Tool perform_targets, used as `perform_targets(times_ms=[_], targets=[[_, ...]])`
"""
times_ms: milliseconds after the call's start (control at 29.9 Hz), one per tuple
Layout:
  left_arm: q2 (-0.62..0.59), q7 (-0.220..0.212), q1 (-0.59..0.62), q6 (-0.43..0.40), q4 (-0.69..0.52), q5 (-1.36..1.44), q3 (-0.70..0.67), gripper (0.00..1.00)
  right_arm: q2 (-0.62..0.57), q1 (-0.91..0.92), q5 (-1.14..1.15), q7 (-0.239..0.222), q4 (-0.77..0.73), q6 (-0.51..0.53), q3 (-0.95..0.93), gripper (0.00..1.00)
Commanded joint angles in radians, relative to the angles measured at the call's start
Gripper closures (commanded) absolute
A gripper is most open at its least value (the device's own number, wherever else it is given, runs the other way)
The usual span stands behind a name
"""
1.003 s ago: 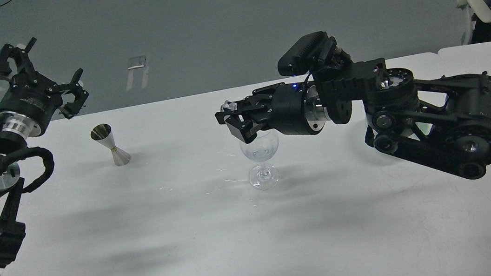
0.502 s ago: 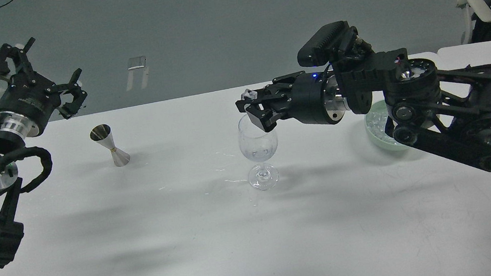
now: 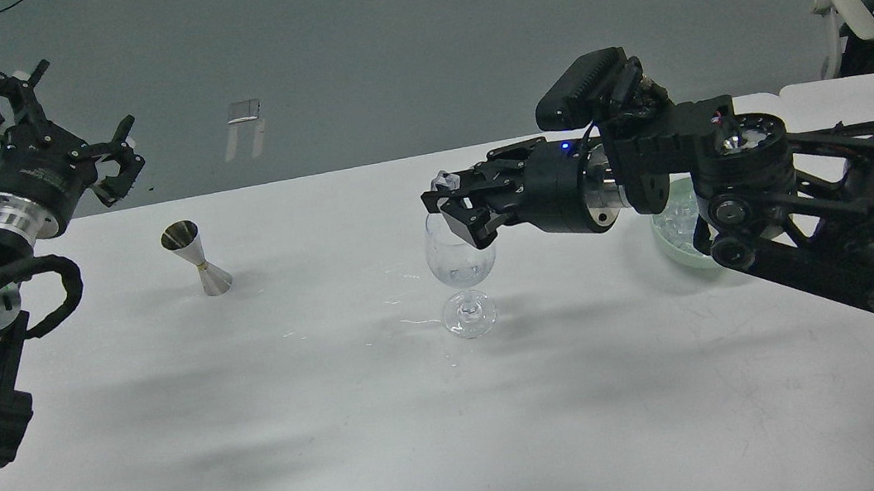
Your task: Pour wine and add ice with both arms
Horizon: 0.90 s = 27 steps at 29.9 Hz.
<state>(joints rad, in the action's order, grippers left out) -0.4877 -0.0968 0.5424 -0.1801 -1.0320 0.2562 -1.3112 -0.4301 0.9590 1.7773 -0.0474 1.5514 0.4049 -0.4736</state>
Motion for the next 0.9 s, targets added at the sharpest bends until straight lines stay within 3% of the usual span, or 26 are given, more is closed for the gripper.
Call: perform_targets(times_ms=[0,134,435,502,602,669,702,803,870], targets=[[-0.002,-0.001,-0.001,-0.001,0.001,0.002,0.001,0.03,-0.012,0.000,0.001,0.001,-0.001,0.000,0.000,0.74],[0.000,0.000,-0.002,0.001,0.003,0.002,0.001,0.03,-0.012,0.000,0.001,0.000,-0.004,0.000,0.000,0.58],[-0.003,0.002,-0.001,-0.001,0.003,0.002,0.000,0.03,-0.012,0.000,-0.002,0.003,-0.002,0.000,0.001,0.56],[-0.003,0.002,-0.001,-0.001,0.003,0.002,0.000,0.03,-0.013,0.001,-0.002,0.003,-0.001,0.000,-0.002,0.50],[-0.003,0.002,-0.001,-0.001,0.003,0.002,0.000,0.03,-0.013,0.004,-0.002,0.003,-0.001,0.000,-0.008,0.49],[-0.003,0.002,-0.001,-0.001,0.003,0.002,0.000,0.03,-0.013,0.006,-0.002,0.003,-0.001,-0.001,-0.020,0.38],[-0.003,0.002,-0.001,0.001,0.003,0.002,0.000,0.03,-0.012,0.006,-0.004,0.003,-0.002,-0.006,-0.043,0.24],[-0.003,0.006,0.004,0.002,0.003,0.002,0.001,0.03,-0.009,0.001,-0.009,0.003,-0.001,-0.005,-0.117,0.03],[-0.003,0.014,0.004,0.004,0.003,0.003,0.001,0.03,-0.012,0.001,-0.010,0.004,0.001,-0.008,-0.155,0.02]])
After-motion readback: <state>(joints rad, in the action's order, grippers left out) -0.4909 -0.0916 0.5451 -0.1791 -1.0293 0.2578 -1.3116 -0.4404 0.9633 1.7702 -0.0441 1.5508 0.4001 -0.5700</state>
